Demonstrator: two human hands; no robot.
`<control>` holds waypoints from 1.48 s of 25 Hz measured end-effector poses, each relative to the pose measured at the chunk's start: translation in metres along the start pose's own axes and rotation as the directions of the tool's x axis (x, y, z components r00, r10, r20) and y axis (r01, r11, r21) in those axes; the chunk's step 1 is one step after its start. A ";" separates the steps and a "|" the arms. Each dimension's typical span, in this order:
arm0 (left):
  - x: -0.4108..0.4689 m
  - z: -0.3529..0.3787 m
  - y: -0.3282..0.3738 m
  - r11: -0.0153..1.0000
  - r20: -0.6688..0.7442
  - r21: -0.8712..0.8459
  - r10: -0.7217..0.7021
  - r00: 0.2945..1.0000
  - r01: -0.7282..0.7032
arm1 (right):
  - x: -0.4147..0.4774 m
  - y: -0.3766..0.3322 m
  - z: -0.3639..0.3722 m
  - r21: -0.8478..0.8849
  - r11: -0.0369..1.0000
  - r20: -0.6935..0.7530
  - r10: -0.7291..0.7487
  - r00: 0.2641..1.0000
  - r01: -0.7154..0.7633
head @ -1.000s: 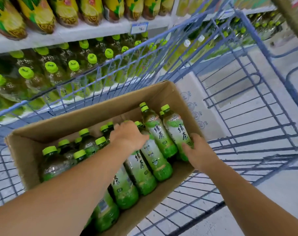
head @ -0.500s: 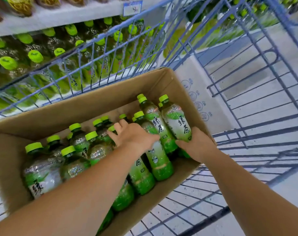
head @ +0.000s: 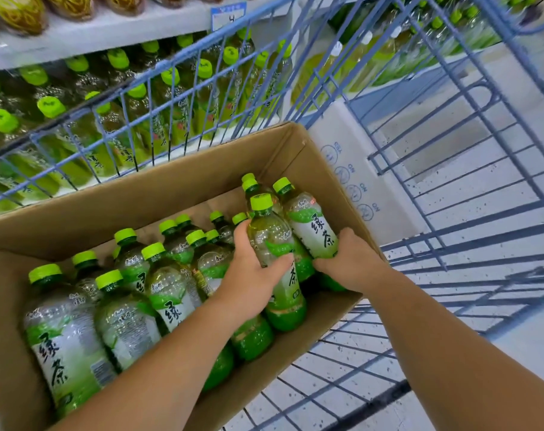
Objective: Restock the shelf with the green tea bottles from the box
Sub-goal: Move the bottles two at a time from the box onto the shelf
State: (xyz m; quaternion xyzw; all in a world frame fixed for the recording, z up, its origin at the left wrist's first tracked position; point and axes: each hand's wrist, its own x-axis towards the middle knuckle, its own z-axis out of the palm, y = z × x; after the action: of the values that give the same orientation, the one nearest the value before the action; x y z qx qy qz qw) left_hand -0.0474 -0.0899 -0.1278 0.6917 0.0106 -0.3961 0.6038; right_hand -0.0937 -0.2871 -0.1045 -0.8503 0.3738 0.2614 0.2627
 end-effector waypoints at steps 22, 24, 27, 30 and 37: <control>-0.108 -0.191 0.034 0.964 -0.149 -0.265 -0.061 0.987 0.020 | -0.142 -0.148 0.085 0.326 0.940 -0.073 -0.082 0.994 0.101; -0.130 -0.225 0.038 0.964 -0.187 -0.265 -0.039 0.982 -0.012 | -0.164 -0.182 0.100 0.341 0.929 -0.086 -0.120 0.989 0.143; -0.165 -0.276 0.039 0.966 -0.222 -0.249 0.015 0.975 -0.072 | -0.196 -0.227 0.118 0.381 0.904 -0.091 -0.172 0.981 0.194; -0.200 -0.330 0.038 0.972 -0.291 -0.183 0.087 0.953 -0.145 | -0.228 -0.270 0.138 0.392 0.887 -0.117 -0.215 0.970 0.244; -0.268 -0.460 0.038 0.974 -0.396 -0.105 0.142 0.907 -0.198 | -0.284 -0.377 0.197 0.406 0.838 -0.141 -0.337 0.931 0.365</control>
State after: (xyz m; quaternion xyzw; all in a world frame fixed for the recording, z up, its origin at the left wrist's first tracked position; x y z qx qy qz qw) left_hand 0.0331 0.4123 0.0341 0.7092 0.0973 -0.1960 0.6702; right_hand -0.0167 0.2006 0.0296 -0.8341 0.2677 0.0934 0.4731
